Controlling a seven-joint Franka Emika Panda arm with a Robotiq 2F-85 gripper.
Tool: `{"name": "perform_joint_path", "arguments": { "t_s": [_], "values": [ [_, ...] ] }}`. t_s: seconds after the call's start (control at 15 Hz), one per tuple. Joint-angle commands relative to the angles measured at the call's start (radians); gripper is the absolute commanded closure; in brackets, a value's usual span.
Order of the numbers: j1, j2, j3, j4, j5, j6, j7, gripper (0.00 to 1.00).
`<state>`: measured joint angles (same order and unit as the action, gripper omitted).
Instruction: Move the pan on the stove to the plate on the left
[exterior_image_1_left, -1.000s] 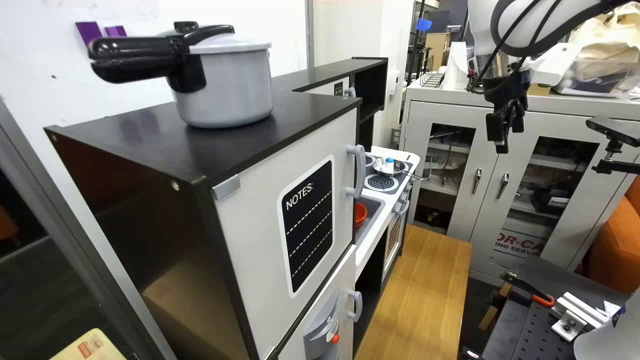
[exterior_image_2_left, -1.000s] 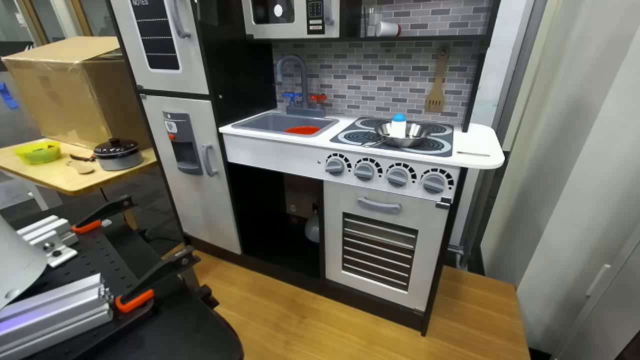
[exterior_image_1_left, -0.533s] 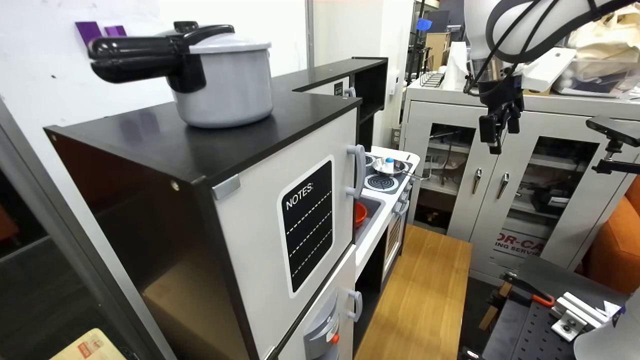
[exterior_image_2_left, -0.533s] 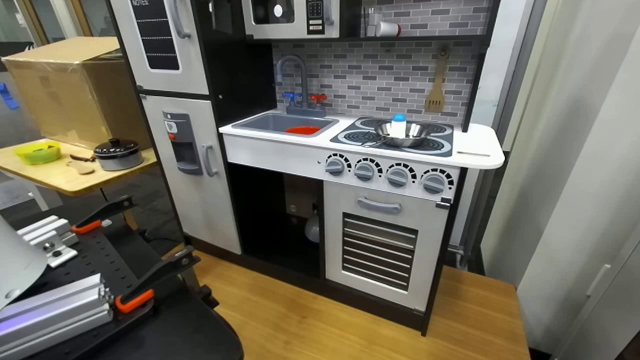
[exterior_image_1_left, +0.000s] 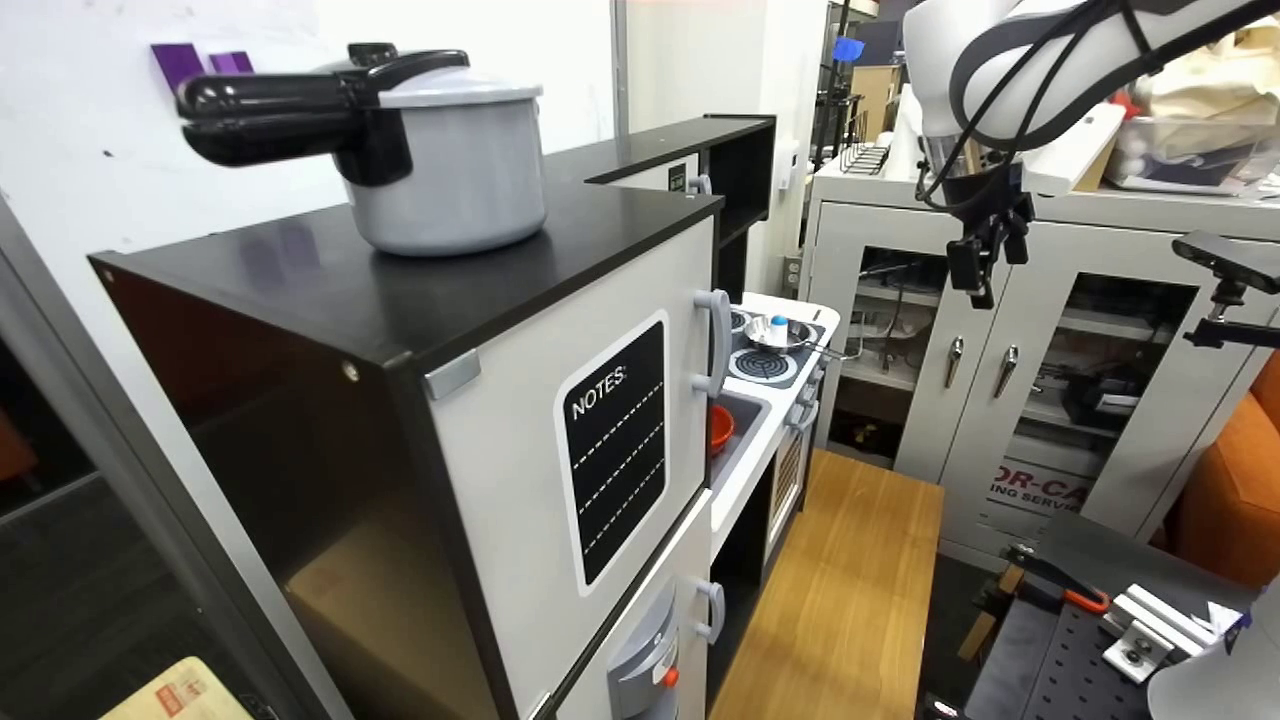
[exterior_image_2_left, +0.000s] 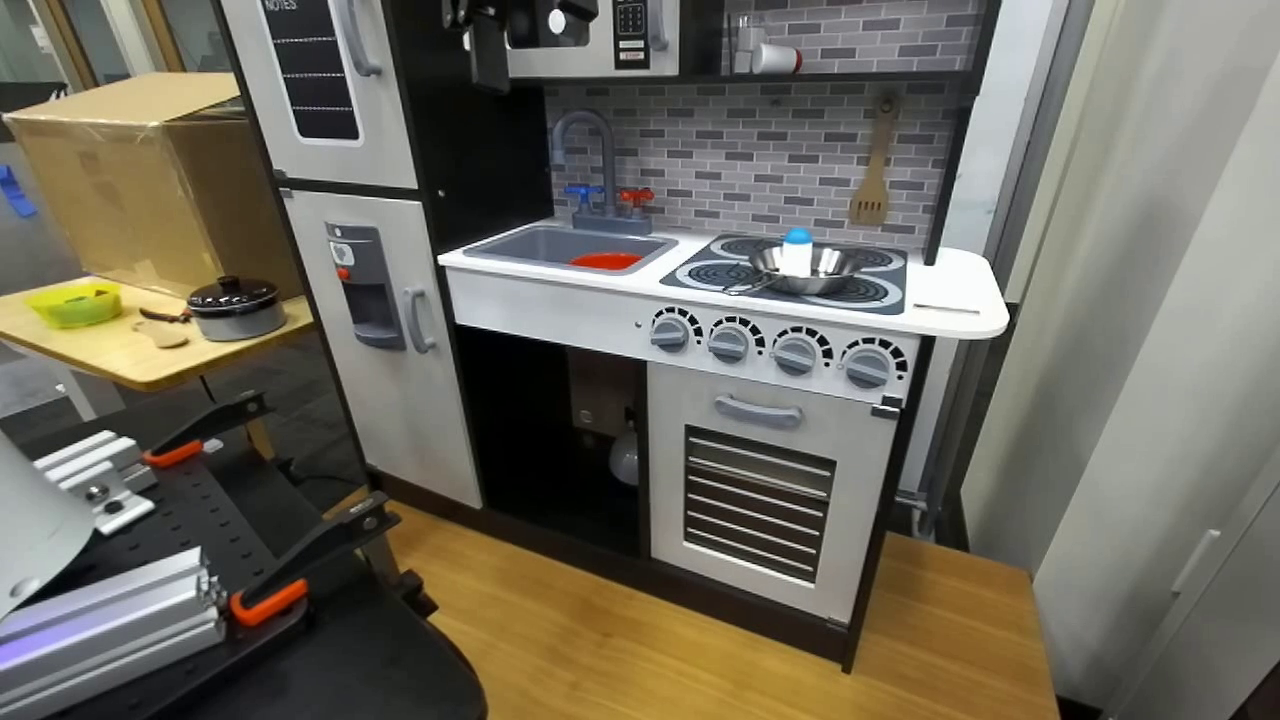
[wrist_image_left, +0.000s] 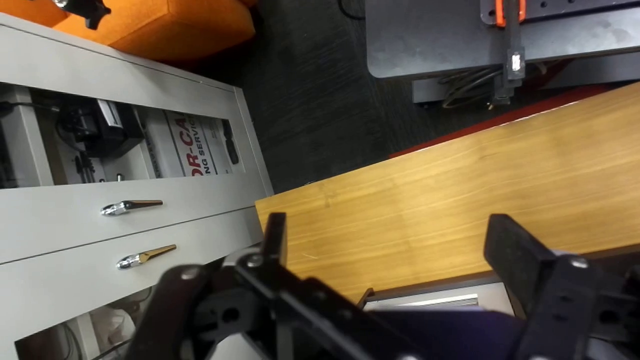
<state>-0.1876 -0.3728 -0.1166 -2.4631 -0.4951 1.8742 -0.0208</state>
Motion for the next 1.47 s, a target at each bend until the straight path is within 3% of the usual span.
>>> {"name": "perform_joint_path", "arguments": {
  "t_s": [0.0, 0.4, 0.73, 1.27, 1.4],
  "values": [
    [0.006, 0.000, -0.004, 0.003, -0.001, -0.004, 0.001, 0.00],
    [0.011, -0.004, -0.007, 0.004, 0.007, 0.014, -0.006, 0.00],
    [0.026, 0.035, -0.031, 0.050, 0.164, 0.123, -0.019, 0.00],
    [0.025, 0.215, -0.034, 0.130, 0.178, 0.277, -0.057, 0.00],
    [0.021, 0.197, -0.028, 0.105, 0.159, 0.282, -0.029, 0.00]
  ]
}}
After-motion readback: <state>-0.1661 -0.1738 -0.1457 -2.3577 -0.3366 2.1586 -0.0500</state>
